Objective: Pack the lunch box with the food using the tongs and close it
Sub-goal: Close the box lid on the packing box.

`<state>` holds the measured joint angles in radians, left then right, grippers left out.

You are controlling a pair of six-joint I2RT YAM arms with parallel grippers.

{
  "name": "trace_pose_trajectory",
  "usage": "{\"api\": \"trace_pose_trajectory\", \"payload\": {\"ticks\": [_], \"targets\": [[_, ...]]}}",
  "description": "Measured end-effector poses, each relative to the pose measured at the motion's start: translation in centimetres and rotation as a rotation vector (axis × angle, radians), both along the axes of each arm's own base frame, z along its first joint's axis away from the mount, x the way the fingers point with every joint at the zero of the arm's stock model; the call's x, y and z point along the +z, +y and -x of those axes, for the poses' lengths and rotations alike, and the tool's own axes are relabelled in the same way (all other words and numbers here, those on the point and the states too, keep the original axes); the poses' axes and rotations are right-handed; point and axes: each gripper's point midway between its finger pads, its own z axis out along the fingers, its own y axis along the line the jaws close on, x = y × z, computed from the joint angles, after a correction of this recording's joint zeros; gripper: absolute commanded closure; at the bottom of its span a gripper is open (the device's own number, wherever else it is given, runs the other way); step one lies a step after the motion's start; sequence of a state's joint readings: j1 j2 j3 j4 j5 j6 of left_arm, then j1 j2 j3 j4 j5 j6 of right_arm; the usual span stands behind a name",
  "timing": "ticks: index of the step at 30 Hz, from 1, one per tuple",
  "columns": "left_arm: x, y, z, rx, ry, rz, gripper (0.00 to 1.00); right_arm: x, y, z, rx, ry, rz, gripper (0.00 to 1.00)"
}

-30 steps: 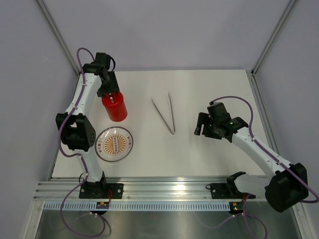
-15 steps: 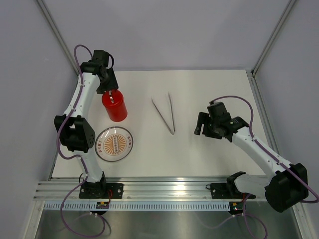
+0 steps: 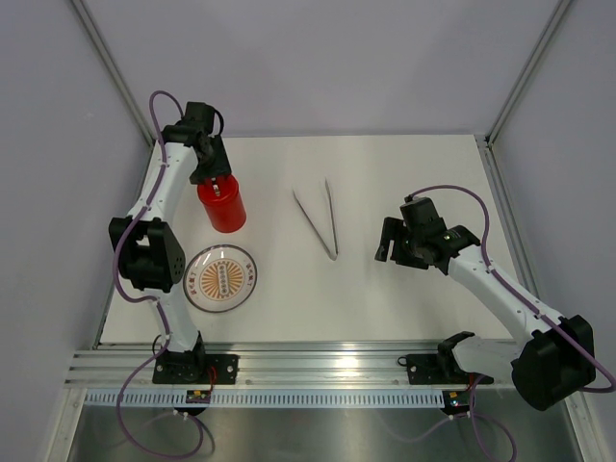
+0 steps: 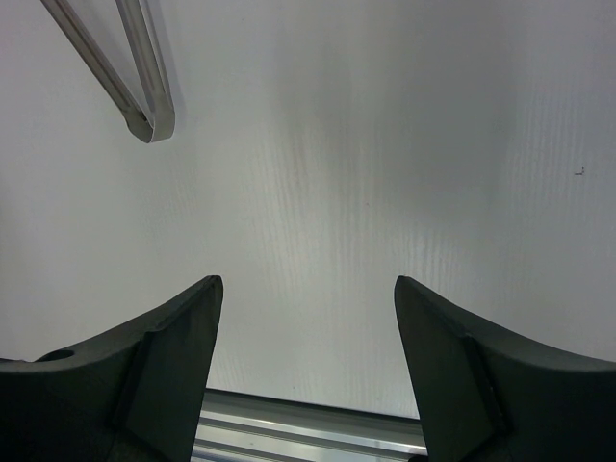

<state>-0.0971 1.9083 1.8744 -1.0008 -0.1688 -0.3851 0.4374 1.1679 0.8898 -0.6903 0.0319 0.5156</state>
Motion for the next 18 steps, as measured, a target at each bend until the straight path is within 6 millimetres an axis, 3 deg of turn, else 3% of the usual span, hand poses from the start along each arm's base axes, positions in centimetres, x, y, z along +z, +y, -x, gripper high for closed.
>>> {"api": "trace_pose_trajectory", "payload": {"ticks": [7,15,18], "targets": [[0.9,0.1,0.4,0.003,0.008,-0.005,0.42,0.0,0.0,0.1,0.000,0.003,0.001,0.21],[6.6,0.2,-1.4,0.011,-0.136,-0.004,0.42,-0.1,0.0,0.1,0.000,0.004,0.002,0.21],[7.7,0.3,-1.8,0.014,-0.170,-0.004,0.42,-0.1,-0.1,0.1,0.000,0.006,0.003,0.21]]}}
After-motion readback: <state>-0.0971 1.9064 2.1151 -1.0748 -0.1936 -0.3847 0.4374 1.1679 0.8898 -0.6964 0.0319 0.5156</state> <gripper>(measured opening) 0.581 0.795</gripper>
